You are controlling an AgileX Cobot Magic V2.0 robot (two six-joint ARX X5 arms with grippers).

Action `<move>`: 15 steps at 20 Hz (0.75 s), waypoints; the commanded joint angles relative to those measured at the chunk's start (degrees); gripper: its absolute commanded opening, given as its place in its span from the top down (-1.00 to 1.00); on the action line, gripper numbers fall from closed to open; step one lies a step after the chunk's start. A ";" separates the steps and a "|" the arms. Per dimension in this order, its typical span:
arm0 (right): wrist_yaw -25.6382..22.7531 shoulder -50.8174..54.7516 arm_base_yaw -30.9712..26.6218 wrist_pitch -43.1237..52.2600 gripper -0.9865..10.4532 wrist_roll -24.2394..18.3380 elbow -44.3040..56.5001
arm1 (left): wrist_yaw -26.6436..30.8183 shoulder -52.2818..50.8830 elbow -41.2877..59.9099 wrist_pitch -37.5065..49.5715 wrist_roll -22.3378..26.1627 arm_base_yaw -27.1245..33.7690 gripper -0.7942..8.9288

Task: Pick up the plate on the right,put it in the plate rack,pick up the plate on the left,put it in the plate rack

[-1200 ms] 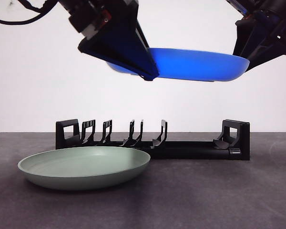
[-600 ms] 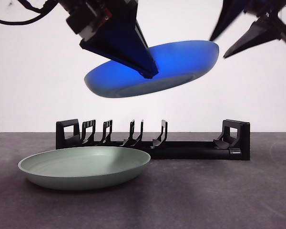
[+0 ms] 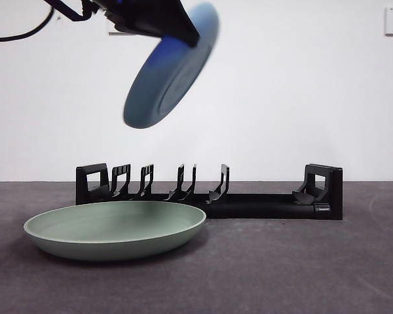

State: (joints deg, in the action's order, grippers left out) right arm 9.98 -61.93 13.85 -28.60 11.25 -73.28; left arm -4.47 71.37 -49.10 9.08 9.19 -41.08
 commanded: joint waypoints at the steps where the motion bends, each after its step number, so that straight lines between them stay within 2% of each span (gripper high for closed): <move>1: -1.57 1.36 0.02 -0.22 -0.05 -1.51 0.00 | -7.26 -0.07 -0.02 6.21 -16.00 5.68 0.85; 9: -1.36 2.27 0.04 -0.61 -0.05 -1.68 0.00 | -17.09 3.76 -0.02 19.37 -33.75 18.36 0.86; 15: -1.36 2.25 0.04 -0.79 -0.05 -1.68 0.00 | -20.09 10.67 -0.02 25.05 -38.77 22.64 0.86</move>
State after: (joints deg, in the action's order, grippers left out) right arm 8.78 -59.61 13.87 -29.61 9.98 -73.28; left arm -23.66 81.67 -49.19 32.56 -27.24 -18.59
